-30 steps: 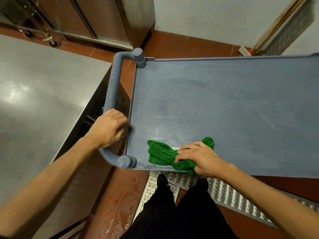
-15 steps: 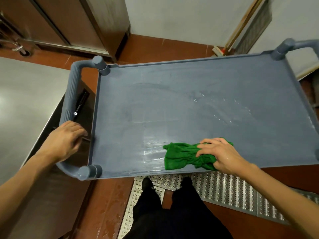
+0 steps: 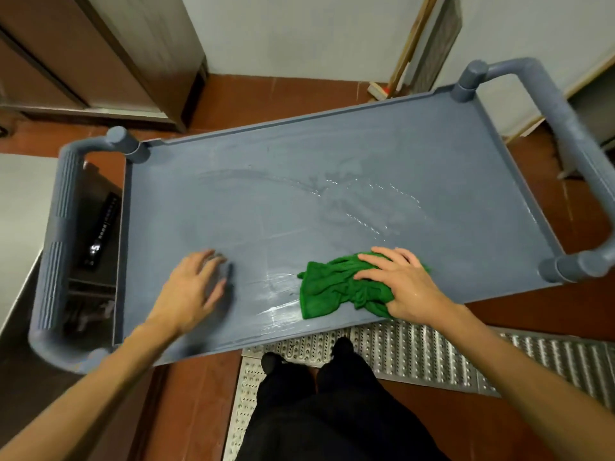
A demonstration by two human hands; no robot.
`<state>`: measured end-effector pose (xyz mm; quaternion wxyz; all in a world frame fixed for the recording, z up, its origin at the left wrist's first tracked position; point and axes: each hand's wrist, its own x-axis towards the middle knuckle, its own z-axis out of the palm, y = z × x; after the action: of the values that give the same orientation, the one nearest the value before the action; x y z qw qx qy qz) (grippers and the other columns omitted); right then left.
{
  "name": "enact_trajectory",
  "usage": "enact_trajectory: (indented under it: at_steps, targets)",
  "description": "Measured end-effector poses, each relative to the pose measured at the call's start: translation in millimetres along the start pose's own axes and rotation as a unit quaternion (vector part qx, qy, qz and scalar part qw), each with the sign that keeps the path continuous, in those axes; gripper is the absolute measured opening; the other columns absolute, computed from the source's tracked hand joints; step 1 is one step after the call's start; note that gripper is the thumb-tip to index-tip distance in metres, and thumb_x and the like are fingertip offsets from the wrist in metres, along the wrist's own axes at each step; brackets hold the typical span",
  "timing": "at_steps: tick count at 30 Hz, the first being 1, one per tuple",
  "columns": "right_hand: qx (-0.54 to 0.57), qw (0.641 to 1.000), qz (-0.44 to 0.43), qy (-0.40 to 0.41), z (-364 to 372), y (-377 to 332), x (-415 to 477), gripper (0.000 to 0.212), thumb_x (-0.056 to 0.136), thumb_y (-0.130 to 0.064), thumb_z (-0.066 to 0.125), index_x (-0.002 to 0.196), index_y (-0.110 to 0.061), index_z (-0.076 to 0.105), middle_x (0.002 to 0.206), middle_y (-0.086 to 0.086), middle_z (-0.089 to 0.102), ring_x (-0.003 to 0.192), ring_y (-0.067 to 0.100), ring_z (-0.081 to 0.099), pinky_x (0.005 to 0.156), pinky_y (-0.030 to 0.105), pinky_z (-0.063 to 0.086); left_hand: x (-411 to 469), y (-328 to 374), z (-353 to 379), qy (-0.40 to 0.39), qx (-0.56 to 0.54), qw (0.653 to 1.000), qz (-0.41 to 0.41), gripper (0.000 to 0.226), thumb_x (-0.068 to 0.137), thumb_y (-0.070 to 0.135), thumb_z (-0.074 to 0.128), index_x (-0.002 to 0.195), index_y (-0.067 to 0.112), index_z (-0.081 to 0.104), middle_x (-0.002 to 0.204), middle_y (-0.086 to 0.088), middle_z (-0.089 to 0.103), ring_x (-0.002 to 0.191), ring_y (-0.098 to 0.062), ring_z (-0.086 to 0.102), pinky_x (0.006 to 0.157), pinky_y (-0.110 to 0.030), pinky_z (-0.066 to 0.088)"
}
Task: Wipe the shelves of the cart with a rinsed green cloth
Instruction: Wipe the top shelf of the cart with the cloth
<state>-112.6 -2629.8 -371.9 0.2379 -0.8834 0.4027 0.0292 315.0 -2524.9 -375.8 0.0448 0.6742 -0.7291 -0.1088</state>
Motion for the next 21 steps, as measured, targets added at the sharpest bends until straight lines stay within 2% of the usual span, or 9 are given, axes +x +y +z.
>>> enact_trajectory:
  at_steps: [2, 3, 6, 9, 13, 17, 21]
  targets:
    - [0.010, 0.998, 0.058, 0.031, 2, 0, -8, 0.093, 0.064, -0.028, 0.068, 0.151, -0.037, 0.038, 0.165, 0.002, 0.019, 0.153, 0.023, 0.011, 0.123, 0.042, -0.004, 13, 45, 15, -0.002, -0.022, 0.999, 0.032, 0.059, 0.099, 0.047, 0.043, 0.135, 0.003, 0.059, 0.139, -0.023, 0.056, 0.127, -0.040, 0.054, 0.108, -0.049, 0.045]
    - [0.038, 0.993, 0.103, 0.053, 3, -1, -13, 0.098, 0.064, -0.037, 0.065, 0.155, -0.035, 0.029, 0.166, 0.006, 0.016, 0.153, 0.025, 0.009, 0.124, 0.045, -0.001, 19, 63, 19, -0.001, -0.031, 0.999, 0.033, 0.062, 0.099, 0.051, 0.042, 0.138, 0.004, 0.057, 0.142, -0.023, 0.054, 0.130, -0.040, 0.052, 0.110, -0.049, 0.043]
    - [0.133, 0.968, 0.188, 0.103, 9, -5, -34, 0.092, 0.071, -0.050, 0.064, 0.155, -0.037, 0.028, 0.161, 0.005, 0.021, 0.147, 0.025, 0.019, 0.120, 0.050, 0.020, 22, 90, 25, -0.031, -0.044, 0.999, -0.003, 0.083, 0.091, 0.072, 0.044, 0.148, 0.012, 0.047, 0.154, -0.025, 0.041, 0.143, -0.040, 0.039, 0.116, -0.050, 0.035]
    - [0.177, 0.960, 0.190, 0.107, 24, -12, -47, 0.088, 0.079, -0.054, 0.073, 0.154, -0.041, 0.029, 0.154, 0.002, 0.027, 0.144, 0.024, 0.021, 0.115, 0.049, 0.029, 10, 90, 28, -0.082, 0.005, 0.996, -0.038, 0.116, 0.073, 0.096, 0.040, 0.157, 0.017, 0.034, 0.162, -0.027, 0.026, 0.151, -0.041, 0.024, 0.119, -0.059, 0.027]
    - [0.172, 0.961, 0.187, 0.106, 27, -25, -34, 0.075, 0.080, -0.064, 0.069, 0.147, -0.045, 0.041, 0.143, 0.004, 0.037, 0.139, 0.021, 0.025, 0.111, 0.045, 0.033, -18, 69, 36, -0.100, 0.021, 0.985, -0.141, 0.143, 0.055, 0.108, 0.034, 0.161, 0.013, 0.022, 0.166, -0.027, 0.012, 0.155, -0.041, 0.011, 0.117, -0.065, 0.020]
    - [0.191, 0.966, 0.159, 0.070, 29, -57, -6, 0.069, 0.078, -0.055, 0.073, 0.142, -0.043, 0.049, 0.136, 0.001, 0.040, 0.134, 0.018, 0.026, 0.109, 0.041, 0.033, -27, 69, 43, -0.104, -0.010, 0.979, -0.176, 0.148, 0.054, 0.110, 0.032, 0.162, 0.010, 0.016, 0.170, -0.020, 0.001, 0.158, -0.036, 0.000, 0.120, -0.065, 0.019]
    - [0.180, 0.975, 0.117, 0.051, 48, -103, 26, 0.069, 0.074, -0.053, 0.068, 0.139, -0.041, 0.051, 0.130, 0.003, 0.041, 0.129, 0.023, 0.031, 0.109, 0.049, 0.037, -22, 68, 40, -0.102, -0.017, 0.979, -0.175, 0.149, 0.053, 0.110, 0.031, 0.161, 0.008, 0.023, 0.169, -0.023, 0.006, 0.156, -0.039, 0.007, 0.118, -0.067, 0.023]
